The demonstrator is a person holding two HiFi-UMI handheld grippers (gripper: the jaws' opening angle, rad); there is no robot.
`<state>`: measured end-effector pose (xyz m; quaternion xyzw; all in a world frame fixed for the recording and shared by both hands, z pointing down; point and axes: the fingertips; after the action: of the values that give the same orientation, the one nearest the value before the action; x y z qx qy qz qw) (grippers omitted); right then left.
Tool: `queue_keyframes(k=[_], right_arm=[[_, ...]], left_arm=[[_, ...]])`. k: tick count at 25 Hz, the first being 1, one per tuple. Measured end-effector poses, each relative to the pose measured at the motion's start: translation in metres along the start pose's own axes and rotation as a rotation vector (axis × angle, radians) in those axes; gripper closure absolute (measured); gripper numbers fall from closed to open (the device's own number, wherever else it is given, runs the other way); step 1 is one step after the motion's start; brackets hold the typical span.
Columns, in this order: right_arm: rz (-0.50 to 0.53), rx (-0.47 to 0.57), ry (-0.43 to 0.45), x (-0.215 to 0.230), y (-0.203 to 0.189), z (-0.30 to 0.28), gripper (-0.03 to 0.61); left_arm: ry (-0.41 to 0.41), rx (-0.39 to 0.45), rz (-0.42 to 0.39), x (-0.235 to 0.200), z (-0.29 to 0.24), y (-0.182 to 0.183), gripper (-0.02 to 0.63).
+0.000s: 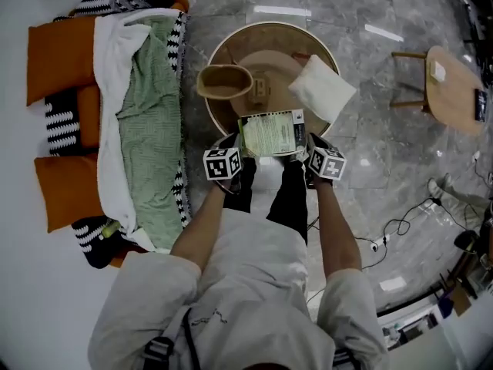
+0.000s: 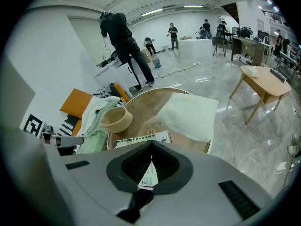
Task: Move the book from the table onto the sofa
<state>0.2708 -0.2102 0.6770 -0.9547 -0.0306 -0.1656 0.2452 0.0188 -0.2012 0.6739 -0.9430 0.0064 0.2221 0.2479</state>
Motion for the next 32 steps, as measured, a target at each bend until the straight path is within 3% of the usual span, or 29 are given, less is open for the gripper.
queue_keyframes(k=[4,10,16,18,21,26,32], right_arm=[[-0.006,0.012,0.02,0.017,-0.008,-0.027,0.572],[-0.019,-0.039,0.078,0.046,-0.024,-0.071,0.572],[-0.049,-0.05,0.171,0.058,-0.033,-0.093,0.57],[-0.038,-0.06,0.199,0.06,-0.037,-0.098,0.564],[-0.043,-0.087,0.244,0.06,-0.045,-0.107,0.425],[-0.034,-0.107,0.29,0.058,-0.049,-0.116,0.406],[0.017,-0.143,0.293,0.049,-0.053,-0.124,0.393]], left_arm=[[-0.044,0.034,0.096,-0.012,-0.022,-0.016,0.604],[-0.081,-0.034,0.098,-0.024,-0.06,-0.053,0.603],[-0.126,-0.024,0.116,-0.032,-0.078,-0.061,0.601],[-0.147,-0.02,0.12,-0.031,-0.081,-0.062,0.553],[-0.168,-0.008,0.12,-0.03,-0.088,-0.061,0.5],[-0.206,-0.067,0.119,-0.023,-0.107,-0.074,0.388],[-0.146,-0.103,0.115,-0.025,-0.116,-0.087,0.379]])
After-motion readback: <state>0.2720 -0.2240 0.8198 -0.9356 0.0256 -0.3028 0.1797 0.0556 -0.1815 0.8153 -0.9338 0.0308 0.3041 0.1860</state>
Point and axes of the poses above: the fingertips, and each gripper's own axes: z backward along the fingers, x to its right, y out of its top, and after that the axes turned 2 degrees about -z, right-handed
